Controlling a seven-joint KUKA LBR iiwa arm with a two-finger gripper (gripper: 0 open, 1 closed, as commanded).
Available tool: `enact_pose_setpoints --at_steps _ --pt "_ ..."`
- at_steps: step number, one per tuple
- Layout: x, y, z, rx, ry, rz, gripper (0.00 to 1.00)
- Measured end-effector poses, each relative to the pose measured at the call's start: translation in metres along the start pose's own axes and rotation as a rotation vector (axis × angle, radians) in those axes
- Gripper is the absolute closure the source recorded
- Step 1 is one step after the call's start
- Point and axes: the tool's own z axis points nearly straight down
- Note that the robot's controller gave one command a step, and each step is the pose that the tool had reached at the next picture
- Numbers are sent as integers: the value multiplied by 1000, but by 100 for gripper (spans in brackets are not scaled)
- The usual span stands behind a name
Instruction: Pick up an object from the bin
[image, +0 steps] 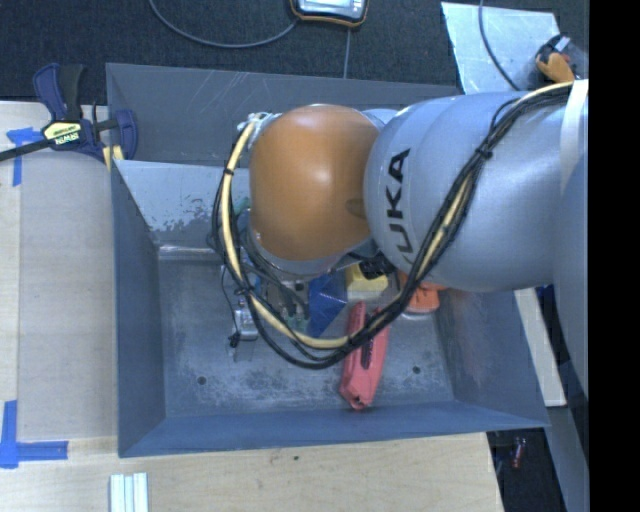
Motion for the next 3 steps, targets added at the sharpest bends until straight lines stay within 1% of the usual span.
enact_pose_setpoints --at_steps 1,2,3 --pt "-16 -39 37 -7 -16 -5 0" --pt "-47 -144 147 -2 -6 3 0" --pt "-86 -128 147 -1 -8 -489 0"
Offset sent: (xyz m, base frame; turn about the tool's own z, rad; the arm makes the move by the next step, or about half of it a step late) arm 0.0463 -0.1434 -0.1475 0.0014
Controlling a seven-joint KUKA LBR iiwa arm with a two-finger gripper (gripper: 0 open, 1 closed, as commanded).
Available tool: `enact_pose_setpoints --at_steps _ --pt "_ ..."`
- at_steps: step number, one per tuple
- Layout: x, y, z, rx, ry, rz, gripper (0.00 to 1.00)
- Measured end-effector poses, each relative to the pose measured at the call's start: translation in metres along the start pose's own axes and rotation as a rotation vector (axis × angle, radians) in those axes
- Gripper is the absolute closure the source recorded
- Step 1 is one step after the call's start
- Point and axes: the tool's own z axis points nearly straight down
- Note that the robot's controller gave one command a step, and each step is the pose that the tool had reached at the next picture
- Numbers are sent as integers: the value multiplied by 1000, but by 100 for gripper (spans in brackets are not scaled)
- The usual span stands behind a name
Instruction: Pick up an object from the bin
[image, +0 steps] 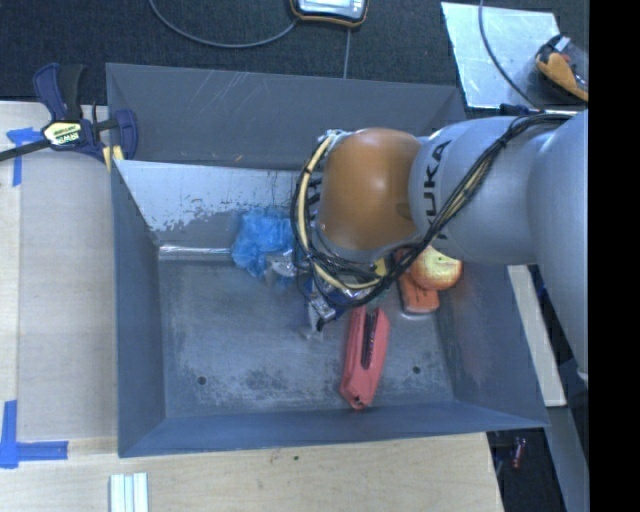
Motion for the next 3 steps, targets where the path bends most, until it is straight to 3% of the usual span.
enact_pose_setpoints --at_steps 1,2,3 --pt "38 -95 6 -26 44 -7 0" --pt "46 -140 -30 -4 -1 -562 0" --pt "94 -118 -6 -30 12 -919 100"
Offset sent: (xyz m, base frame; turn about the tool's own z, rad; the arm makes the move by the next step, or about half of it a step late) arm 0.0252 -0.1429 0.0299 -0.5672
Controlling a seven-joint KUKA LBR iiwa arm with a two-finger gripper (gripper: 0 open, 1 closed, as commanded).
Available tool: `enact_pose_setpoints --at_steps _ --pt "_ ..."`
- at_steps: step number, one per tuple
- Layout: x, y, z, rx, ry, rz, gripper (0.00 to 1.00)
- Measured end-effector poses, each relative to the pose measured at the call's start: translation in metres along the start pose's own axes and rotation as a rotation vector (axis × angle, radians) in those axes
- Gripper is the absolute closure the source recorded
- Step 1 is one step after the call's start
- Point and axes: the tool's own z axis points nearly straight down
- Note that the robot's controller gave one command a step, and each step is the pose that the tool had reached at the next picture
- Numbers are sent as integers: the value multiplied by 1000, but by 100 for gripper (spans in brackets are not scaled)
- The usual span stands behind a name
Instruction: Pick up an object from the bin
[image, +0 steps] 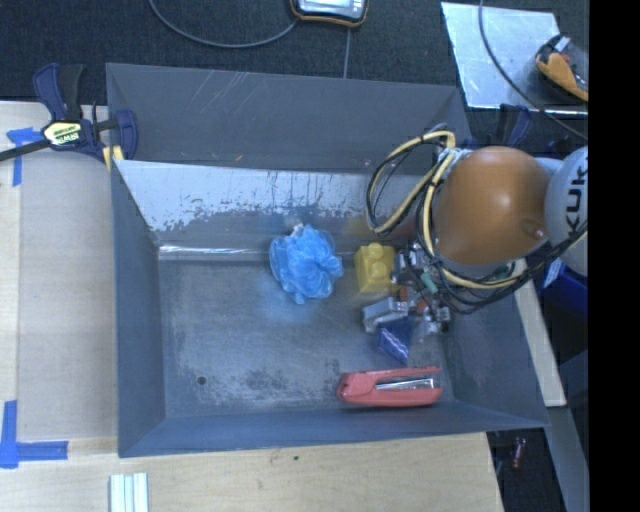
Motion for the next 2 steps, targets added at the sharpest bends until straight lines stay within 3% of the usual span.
enact_pose_setpoints --at_steps 2 --pt "0 0 -10 2 -1 3 100"
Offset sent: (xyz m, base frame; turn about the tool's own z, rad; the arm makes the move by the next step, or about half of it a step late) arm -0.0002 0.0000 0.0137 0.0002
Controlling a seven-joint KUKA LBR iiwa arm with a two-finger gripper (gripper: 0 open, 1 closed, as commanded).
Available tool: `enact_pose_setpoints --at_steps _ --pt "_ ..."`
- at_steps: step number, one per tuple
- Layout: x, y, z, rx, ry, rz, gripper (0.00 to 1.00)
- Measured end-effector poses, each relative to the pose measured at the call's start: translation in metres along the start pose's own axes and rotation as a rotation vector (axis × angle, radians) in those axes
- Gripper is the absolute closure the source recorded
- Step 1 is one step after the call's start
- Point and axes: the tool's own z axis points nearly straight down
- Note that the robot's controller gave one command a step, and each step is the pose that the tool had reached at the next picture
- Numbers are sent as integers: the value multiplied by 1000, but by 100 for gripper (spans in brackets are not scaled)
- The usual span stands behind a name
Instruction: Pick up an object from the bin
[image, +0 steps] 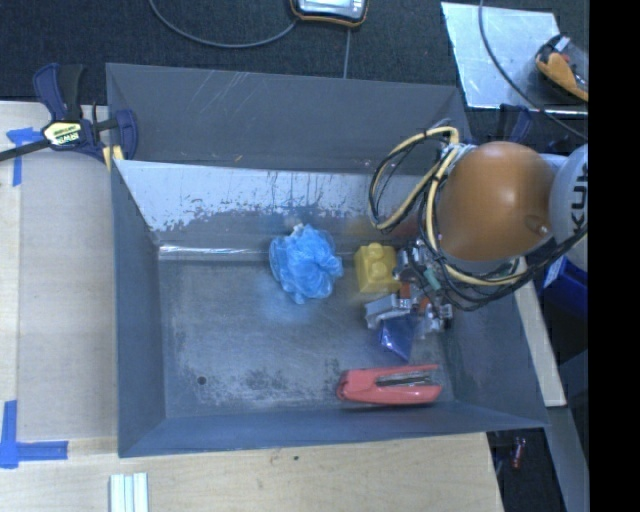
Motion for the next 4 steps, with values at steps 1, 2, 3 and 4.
enact_pose_setpoints --at_steps 1,2,3,4 --pt "0 0 -3 0 0 1 100" --pt "0 0 -8 2 -2 4 100" --pt "-1 1 -21 2 -3 6 100" --pt "-1 4 -56 -7 -5 6 100"
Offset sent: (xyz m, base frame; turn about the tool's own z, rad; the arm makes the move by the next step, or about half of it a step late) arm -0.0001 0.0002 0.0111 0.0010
